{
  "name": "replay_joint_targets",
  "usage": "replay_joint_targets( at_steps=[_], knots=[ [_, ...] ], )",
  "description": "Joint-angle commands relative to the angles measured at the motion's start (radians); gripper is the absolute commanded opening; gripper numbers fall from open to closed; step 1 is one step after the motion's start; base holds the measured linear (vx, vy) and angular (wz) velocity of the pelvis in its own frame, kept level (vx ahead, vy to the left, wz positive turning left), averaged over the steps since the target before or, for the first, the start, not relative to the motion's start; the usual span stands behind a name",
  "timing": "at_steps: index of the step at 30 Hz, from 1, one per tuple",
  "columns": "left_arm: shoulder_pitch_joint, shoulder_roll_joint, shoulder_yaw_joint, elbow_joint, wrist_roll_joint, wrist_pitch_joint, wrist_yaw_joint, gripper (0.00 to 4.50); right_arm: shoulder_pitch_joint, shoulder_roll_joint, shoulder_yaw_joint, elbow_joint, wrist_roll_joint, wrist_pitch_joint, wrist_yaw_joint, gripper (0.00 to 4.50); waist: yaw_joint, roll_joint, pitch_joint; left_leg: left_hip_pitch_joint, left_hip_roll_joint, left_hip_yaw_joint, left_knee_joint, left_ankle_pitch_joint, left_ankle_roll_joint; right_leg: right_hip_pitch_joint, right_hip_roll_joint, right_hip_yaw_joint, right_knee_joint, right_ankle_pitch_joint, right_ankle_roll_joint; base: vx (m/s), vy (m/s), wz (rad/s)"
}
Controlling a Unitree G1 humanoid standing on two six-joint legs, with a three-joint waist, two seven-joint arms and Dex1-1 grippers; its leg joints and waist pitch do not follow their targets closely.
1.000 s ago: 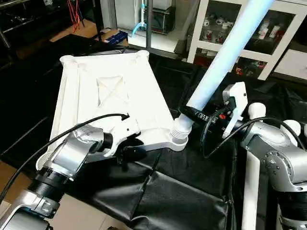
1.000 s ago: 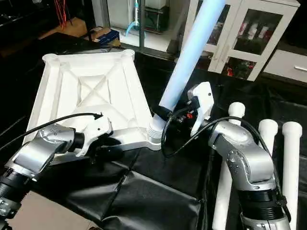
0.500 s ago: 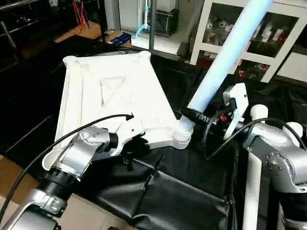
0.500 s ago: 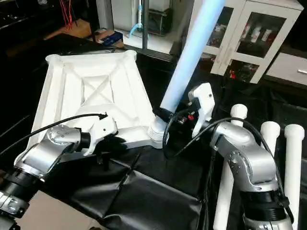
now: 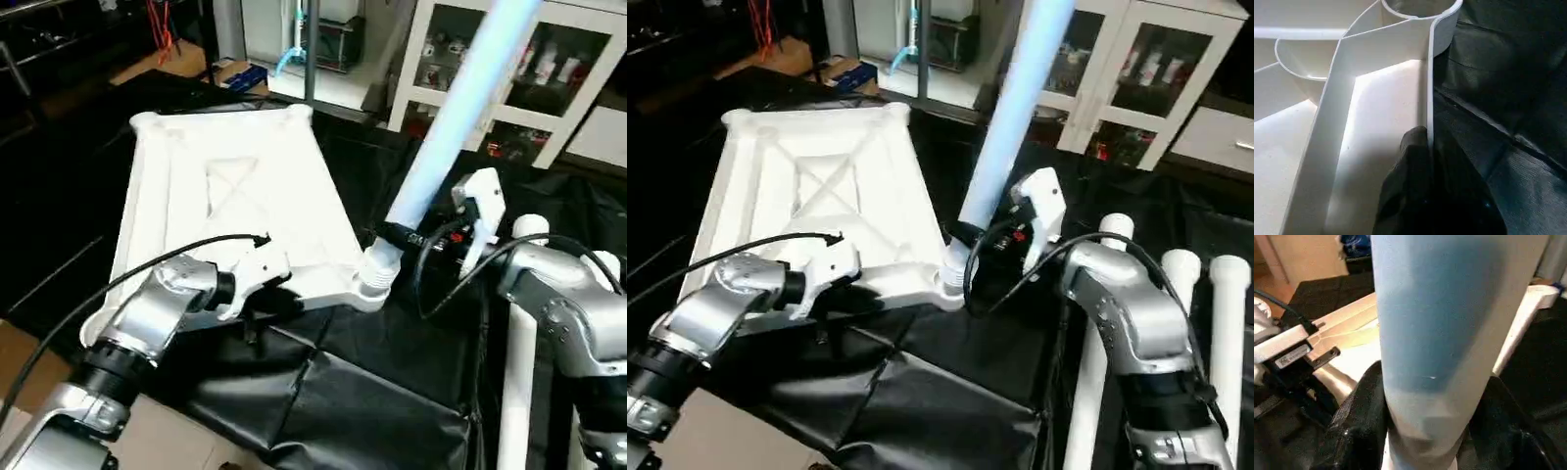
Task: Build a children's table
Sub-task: Insert table leg to table base
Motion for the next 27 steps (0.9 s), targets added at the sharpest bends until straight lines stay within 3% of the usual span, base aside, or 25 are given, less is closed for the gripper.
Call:
replay_joint_targets(
  at_steps=[1,3,4,5,7,11,15,18,27],
  knots=[
    [0.003,-0.002,-0.036,-0.009,-0.003,-0.004,-0.035,0.00,-0.022,-0.015,0.011,-0.008,0.005,0.004,0.021,1.80,-0.001,-0.013,-0.069,0.016,0.060,-0.026,-0.082,-0.162,0.034,0.039,-0.057,0.050,-0.069,-0.275,-0.211,0.000,0.000,0.00],
    [-0.004,-0.001,-0.034,-0.002,0.003,-0.013,-0.037,0.00,-0.027,-0.012,0.012,-0.001,0.013,0.011,0.029,1.80,-0.001,-0.014,-0.069,0.016,0.060,-0.026,-0.082,-0.172,0.029,0.040,-0.059,0.051,-0.070,-0.283,-0.210,0.000,0.000,0.00],
    [-0.008,-0.002,-0.035,0.000,0.008,-0.012,-0.034,0.00,-0.029,-0.015,0.014,0.000,0.016,0.018,0.035,1.80,0.001,-0.006,-0.068,0.017,0.060,-0.027,-0.082,-0.180,0.022,0.039,-0.060,0.052,-0.071,-0.288,-0.209,0.000,0.000,0.00],
    [-0.011,-0.003,-0.036,0.000,0.007,-0.006,-0.037,0.00,-0.029,-0.018,0.017,0.001,0.013,0.020,0.044,1.80,0.000,-0.012,-0.068,0.016,0.059,-0.025,-0.082,-0.189,0.018,0.040,-0.059,0.052,-0.073,-0.294,-0.207,0.000,0.000,0.00],
    [-0.014,-0.009,-0.032,0.005,0.003,-0.011,-0.035,0.00,-0.020,-0.026,0.025,-0.008,0.009,0.029,0.057,1.80,0.001,-0.014,-0.069,0.015,0.060,-0.027,-0.083,-0.185,0.016,0.042,-0.059,0.051,-0.071,-0.289,-0.207,0.000,0.000,0.00],
    [-0.018,-0.014,-0.034,0.029,0.013,-0.030,-0.031,0.00,-0.008,-0.040,0.039,0.007,-0.012,0.020,0.066,1.80,0.004,-0.008,-0.069,0.016,0.059,-0.026,-0.082,-0.181,0.017,0.041,-0.059,0.052,-0.072,-0.276,-0.212,0.000,0.000,0.00],
    [-0.003,-0.012,-0.041,0.004,0.013,-0.031,-0.040,0.00,0.022,-0.052,0.040,-0.008,-0.015,0.028,0.063,1.80,0.011,-0.010,-0.070,0.016,0.060,-0.027,-0.083,-0.191,0.012,0.044,-0.060,0.053,-0.073,-0.281,-0.208,0.000,0.000,0.00],
    [-0.004,-0.008,-0.043,0.002,0.013,-0.036,-0.049,0.00,0.023,-0.045,0.042,0.004,-0.033,0.014,0.056,1.80,0.013,-0.004,-0.070,0.018,0.061,-0.027,-0.083,-0.198,0.004,0.042,-0.058,0.052,-0.072,-0.275,-0.212,0.000,0.000,0.00],
    [-0.005,-0.005,-0.053,-0.022,-0.001,-0.057,-0.101,0.00,-0.002,-0.021,0.050,0.048,-0.036,0.001,0.049,1.80,0.015,-0.005,-0.071,0.018,0.060,-0.027,-0.084,-0.202,0.001,0.044,-0.059,0.052,-0.069,-0.252,-0.226,0.000,0.000,0.00]
  ],
)
